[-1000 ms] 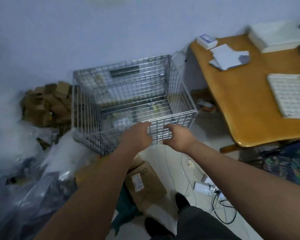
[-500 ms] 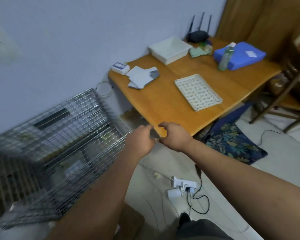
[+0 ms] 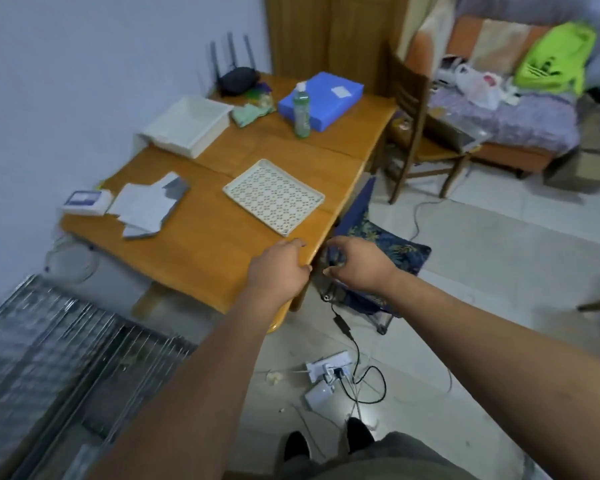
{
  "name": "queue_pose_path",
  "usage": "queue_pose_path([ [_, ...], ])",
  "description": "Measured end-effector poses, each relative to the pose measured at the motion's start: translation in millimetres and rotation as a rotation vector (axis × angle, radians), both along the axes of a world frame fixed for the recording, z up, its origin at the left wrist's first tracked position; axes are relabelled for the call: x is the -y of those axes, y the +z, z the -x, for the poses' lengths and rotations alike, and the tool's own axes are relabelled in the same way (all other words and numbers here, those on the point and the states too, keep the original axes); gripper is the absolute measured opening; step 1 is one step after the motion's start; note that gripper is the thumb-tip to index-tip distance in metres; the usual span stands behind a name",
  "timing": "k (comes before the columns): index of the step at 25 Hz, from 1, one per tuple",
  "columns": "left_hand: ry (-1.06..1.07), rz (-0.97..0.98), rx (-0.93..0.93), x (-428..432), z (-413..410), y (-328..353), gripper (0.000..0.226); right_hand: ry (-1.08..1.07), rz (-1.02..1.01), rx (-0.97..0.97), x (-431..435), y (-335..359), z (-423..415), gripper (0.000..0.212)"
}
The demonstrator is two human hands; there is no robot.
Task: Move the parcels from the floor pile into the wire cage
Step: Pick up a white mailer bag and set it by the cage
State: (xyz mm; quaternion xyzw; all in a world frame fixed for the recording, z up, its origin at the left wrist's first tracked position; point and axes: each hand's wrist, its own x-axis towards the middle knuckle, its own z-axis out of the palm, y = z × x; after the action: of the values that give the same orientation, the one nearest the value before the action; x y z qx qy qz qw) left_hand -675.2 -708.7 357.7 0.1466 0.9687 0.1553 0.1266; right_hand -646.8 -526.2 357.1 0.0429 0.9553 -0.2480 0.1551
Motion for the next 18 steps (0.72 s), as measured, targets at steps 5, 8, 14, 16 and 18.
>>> queue_pose_path([
  [5,-0.317,0.021,-0.011,-76.0,13.3,2.5,0.056,-0.343,0.026,-0.007,-68.9,-4.7,-59.1,0.066],
  [8,-0.484,0.029,-0.021,-129.1,-1.5,1.9,0.055,-0.532,0.025,0.004,-100.7,-5.0,-107.9,0.066],
  [14,-0.846,-0.001,-0.008,-231.4,-76.6,-4.6,0.054,-0.874,0.022,0.008,-147.1,-13.2,-222.5,0.065],
  [16,-0.934,0.003,0.004,-261.4,-105.0,-12.5,0.054,-0.962,0.030,0.019,-157.9,-17.8,-258.4,0.065],
  [18,-1.012,0.012,0.006,-291.1,-132.4,-20.6,0.054,-1.034,0.042,0.033,-171.8,-24.3,-291.8,0.065],
])
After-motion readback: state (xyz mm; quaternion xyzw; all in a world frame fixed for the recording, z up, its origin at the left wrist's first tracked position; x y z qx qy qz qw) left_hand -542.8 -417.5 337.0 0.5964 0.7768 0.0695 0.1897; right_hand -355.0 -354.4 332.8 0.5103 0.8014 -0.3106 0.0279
